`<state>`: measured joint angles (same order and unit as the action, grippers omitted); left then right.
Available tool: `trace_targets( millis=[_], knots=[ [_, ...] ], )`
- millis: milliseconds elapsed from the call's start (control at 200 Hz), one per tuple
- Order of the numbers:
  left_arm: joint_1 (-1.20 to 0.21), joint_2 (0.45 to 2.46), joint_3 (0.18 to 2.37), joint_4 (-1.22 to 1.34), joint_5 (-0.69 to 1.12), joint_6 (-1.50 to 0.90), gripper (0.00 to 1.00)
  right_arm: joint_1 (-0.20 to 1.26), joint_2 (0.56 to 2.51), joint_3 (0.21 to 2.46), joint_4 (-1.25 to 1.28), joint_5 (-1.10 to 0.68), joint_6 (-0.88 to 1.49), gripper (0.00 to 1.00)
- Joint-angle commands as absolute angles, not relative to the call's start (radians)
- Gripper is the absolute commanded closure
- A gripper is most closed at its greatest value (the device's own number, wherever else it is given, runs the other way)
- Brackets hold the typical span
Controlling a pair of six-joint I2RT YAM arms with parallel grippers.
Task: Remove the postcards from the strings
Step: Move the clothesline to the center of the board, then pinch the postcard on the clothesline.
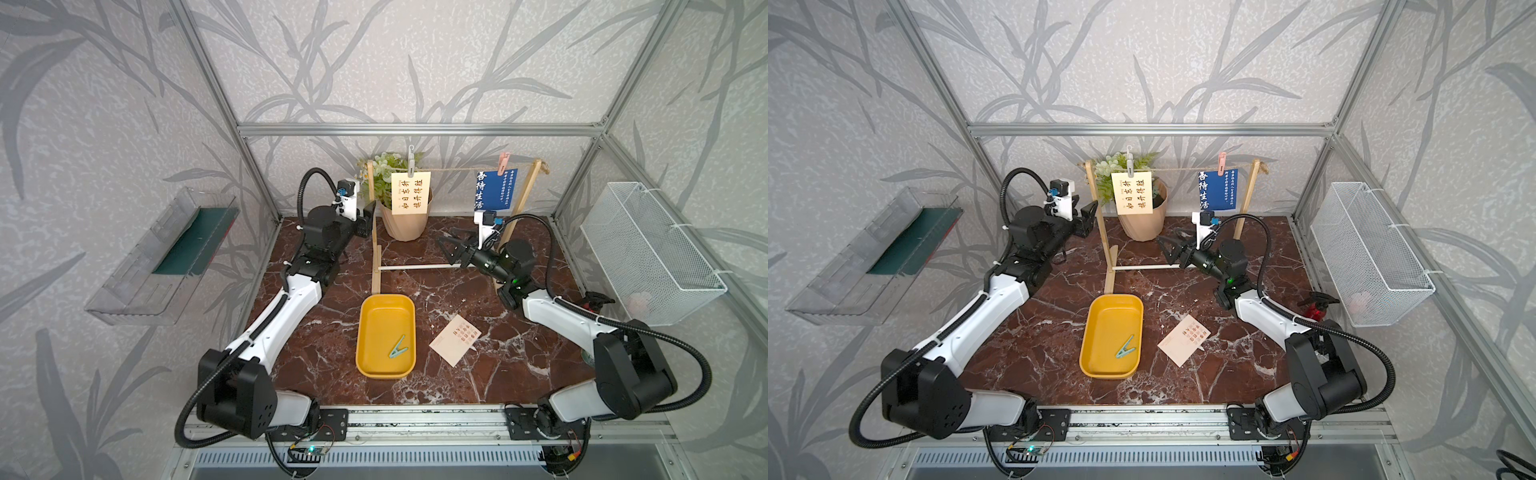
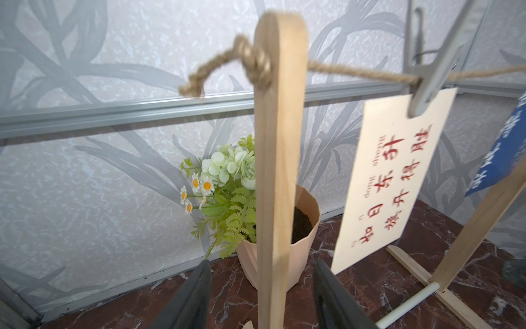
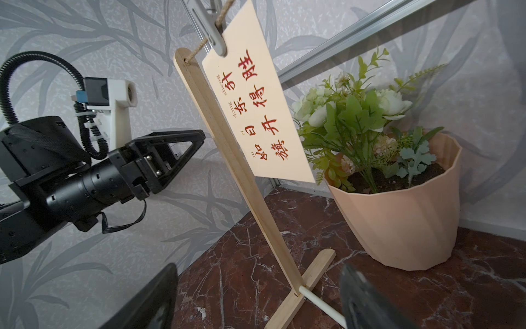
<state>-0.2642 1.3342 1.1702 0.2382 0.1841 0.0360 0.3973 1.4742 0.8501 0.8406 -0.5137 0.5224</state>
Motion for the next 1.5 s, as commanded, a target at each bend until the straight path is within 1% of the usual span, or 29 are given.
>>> trace_targets(
  millis=[0, 100, 235, 345, 520, 780, 955, 1165, 1350, 1495],
  knots=[
    [-0.259, 1.252, 1.278, 0.112, 0.302, 0.071, 0.41, 0.402, 1.466, 0.884, 0.861, -0.518, 0.505, 0.14],
    [-0.261, 1.284, 1.442, -0.075, 0.421, 0.1, 0.41, 0.402, 1.474, 0.894, 0.861, -0.525, 0.503, 0.14],
    [-0.268, 1.395, 1.651, -0.226, 0.519, 0.101, 0.4, 0.403, 1.49, 0.902, 0.879, -0.531, 0.514, 0.14],
    [-0.288, 1.492, 1.788, -0.309, 0.553, 0.116, 0.38, 0.403, 1.502, 0.905, 0.892, -0.537, 0.524, 0.14],
    [-0.328, 1.634, 1.985, -0.422, 0.546, 0.138, 0.37, 0.403, 1.499, 0.899, 0.897, -0.539, 0.528, 0.14],
    [-0.357, 1.756, 2.137, -0.466, 0.519, 0.144, 0.38, 0.403, 1.493, 0.894, 0.896, -0.536, 0.522, 0.14],
    [-0.359, 1.8, 2.193, -0.461, 0.527, 0.14, 0.38, 0.403, 1.495, 0.894, 0.9, -0.536, 0.525, 0.14],
    [-0.356, 1.914, 2.381, -0.574, 0.528, 0.163, 0.38, 0.404, 1.497, 0.89, 0.921, -0.539, 0.535, 0.14],
    [-0.353, 2.039, 2.6, -0.722, 0.607, 0.194, 0.37, 0.404, 1.488, 0.882, 0.921, -0.536, 0.53, 0.14],
    [-0.346, 2.078, 2.65, -0.747, 0.677, 0.193, 0.37, 0.404, 1.482, 0.875, 0.926, -0.534, 0.529, 0.14]
  ],
)
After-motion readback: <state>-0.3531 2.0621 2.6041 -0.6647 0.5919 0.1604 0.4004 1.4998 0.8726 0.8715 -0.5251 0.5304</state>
